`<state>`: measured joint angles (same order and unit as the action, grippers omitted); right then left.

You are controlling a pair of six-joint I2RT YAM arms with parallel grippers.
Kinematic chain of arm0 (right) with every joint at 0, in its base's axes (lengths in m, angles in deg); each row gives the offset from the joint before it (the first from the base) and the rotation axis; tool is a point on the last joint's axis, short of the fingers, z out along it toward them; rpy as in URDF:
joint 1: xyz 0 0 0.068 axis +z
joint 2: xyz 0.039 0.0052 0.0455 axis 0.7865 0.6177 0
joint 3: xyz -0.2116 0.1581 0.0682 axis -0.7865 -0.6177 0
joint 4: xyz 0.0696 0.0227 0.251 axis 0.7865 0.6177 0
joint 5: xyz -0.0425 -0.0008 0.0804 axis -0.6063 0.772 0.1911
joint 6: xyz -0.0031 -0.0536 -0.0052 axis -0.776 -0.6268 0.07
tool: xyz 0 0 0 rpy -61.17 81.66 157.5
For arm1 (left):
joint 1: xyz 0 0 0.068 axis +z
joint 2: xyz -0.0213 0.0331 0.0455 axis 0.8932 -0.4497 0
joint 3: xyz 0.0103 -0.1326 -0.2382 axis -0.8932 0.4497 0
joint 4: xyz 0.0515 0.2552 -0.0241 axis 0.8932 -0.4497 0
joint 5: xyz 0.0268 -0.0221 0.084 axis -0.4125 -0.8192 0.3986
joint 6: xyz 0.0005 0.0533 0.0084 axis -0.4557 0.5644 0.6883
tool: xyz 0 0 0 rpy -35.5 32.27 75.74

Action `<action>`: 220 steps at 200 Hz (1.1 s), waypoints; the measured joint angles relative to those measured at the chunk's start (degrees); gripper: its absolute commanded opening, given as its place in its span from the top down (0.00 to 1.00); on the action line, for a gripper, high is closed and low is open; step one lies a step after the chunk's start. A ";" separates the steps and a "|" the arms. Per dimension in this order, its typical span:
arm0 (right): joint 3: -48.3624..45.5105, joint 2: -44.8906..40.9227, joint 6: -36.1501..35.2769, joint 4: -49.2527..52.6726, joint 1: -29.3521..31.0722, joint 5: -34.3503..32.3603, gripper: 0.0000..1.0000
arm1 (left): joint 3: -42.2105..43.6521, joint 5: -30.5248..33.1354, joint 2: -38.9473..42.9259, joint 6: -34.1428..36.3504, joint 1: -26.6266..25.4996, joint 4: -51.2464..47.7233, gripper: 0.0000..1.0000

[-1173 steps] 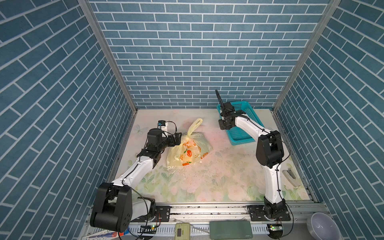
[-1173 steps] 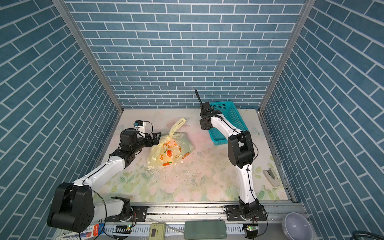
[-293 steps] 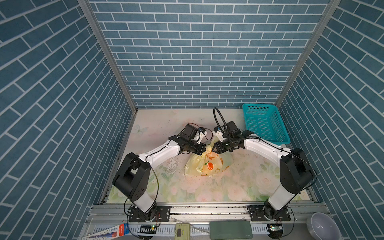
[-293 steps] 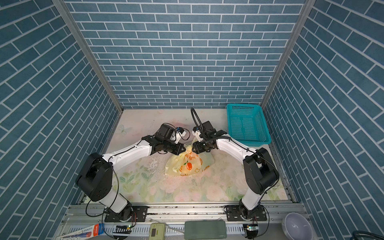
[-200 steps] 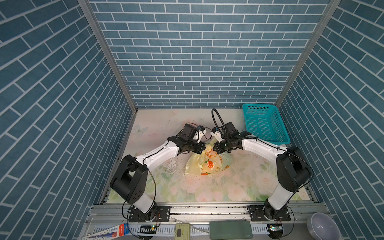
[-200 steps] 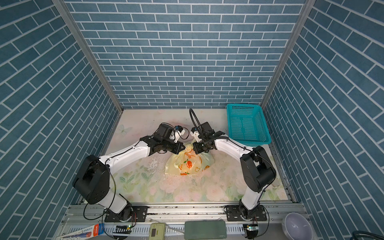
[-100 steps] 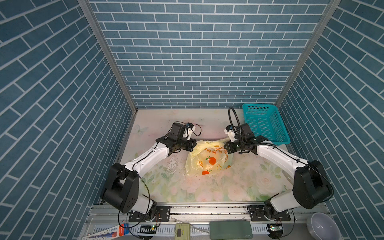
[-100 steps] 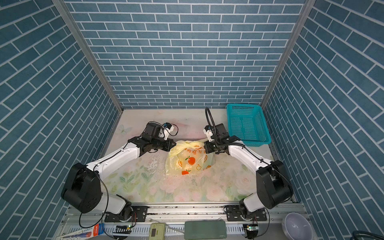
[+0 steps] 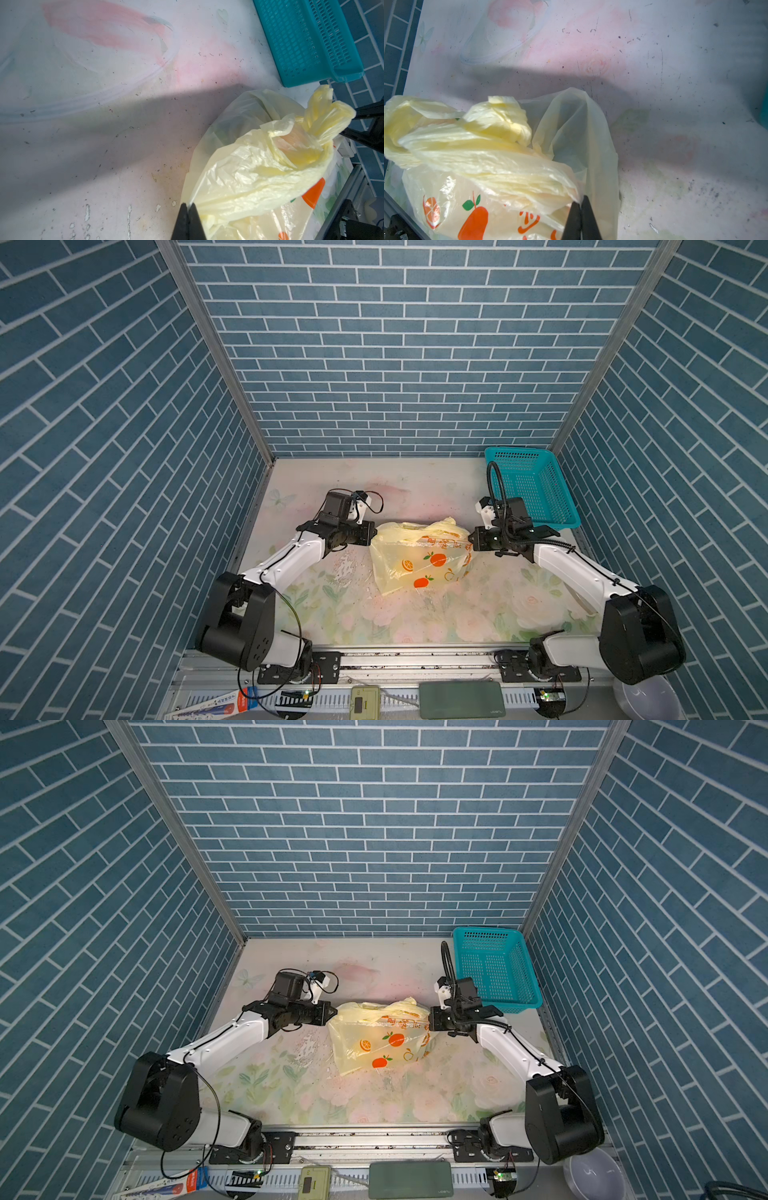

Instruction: Untie the knot of the plastic bag and take out the fruit

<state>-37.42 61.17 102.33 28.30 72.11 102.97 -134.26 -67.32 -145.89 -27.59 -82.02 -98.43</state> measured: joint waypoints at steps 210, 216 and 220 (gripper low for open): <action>16.11 7.74 -13.99 2.03 12.07 -0.92 1.00 | -6.71 0.85 0.33 0.92 -0.85 0.79 0.89; 16.11 7.58 -13.97 2.01 12.07 -1.20 1.00 | -6.73 1.18 0.31 0.94 -0.87 0.63 0.68; 16.09 7.48 -13.97 2.03 12.07 -1.31 1.00 | -6.73 1.49 0.24 1.22 -0.90 0.55 0.56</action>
<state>-21.33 68.64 88.36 30.33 84.17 101.66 -140.99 -65.84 -145.65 -26.37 -82.91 -97.89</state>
